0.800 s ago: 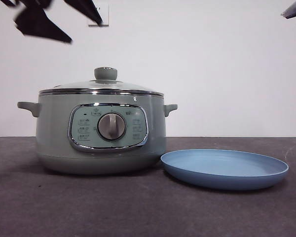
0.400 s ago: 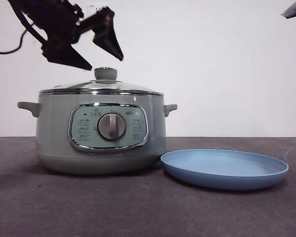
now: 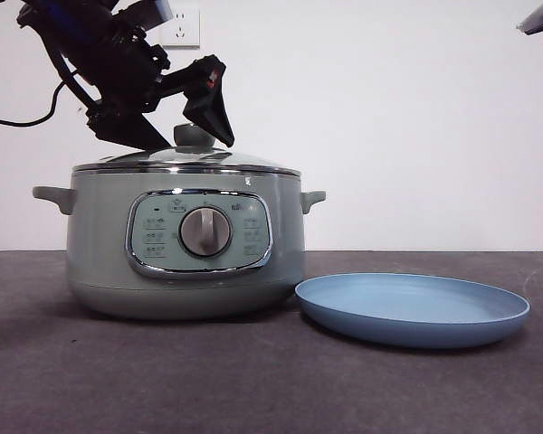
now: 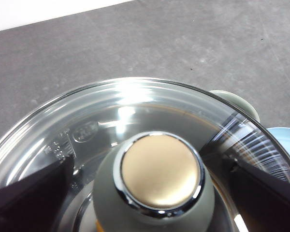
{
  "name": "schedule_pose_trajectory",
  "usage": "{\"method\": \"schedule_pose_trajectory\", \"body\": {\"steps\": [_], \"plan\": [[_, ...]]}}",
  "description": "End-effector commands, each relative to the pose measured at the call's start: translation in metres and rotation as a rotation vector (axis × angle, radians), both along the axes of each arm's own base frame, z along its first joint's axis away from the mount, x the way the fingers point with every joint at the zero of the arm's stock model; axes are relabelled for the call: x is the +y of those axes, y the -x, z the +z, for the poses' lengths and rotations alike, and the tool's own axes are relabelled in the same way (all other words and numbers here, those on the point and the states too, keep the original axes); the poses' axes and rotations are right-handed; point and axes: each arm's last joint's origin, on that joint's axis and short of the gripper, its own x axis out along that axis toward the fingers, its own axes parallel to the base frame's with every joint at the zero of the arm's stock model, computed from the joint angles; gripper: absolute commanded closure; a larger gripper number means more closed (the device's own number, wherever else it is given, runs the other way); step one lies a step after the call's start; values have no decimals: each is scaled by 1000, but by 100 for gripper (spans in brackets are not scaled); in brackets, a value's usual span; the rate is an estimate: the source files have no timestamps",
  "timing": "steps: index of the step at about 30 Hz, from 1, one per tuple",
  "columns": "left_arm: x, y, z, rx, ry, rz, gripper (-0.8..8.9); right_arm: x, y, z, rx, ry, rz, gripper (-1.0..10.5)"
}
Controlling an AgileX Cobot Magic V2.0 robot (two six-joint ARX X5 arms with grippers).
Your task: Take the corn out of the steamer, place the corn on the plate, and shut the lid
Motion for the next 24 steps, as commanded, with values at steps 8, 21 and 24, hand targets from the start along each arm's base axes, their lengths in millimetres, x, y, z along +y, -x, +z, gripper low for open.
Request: {"method": "schedule_pose_trajectory", "body": {"steps": [8, 21, 24], "plan": [[-5, 2, -2, 13, -4, -31, 822, 0, 0, 0, -4, 5, 4, 317], [-1, 11, 17, -26, 21, -45, 822, 0, 1, -1, 16, 5, 2, 317], [1, 15, 25, -48, 30, -45, 822, 0, 1, -1, 18, 3, 0, 317]]}}
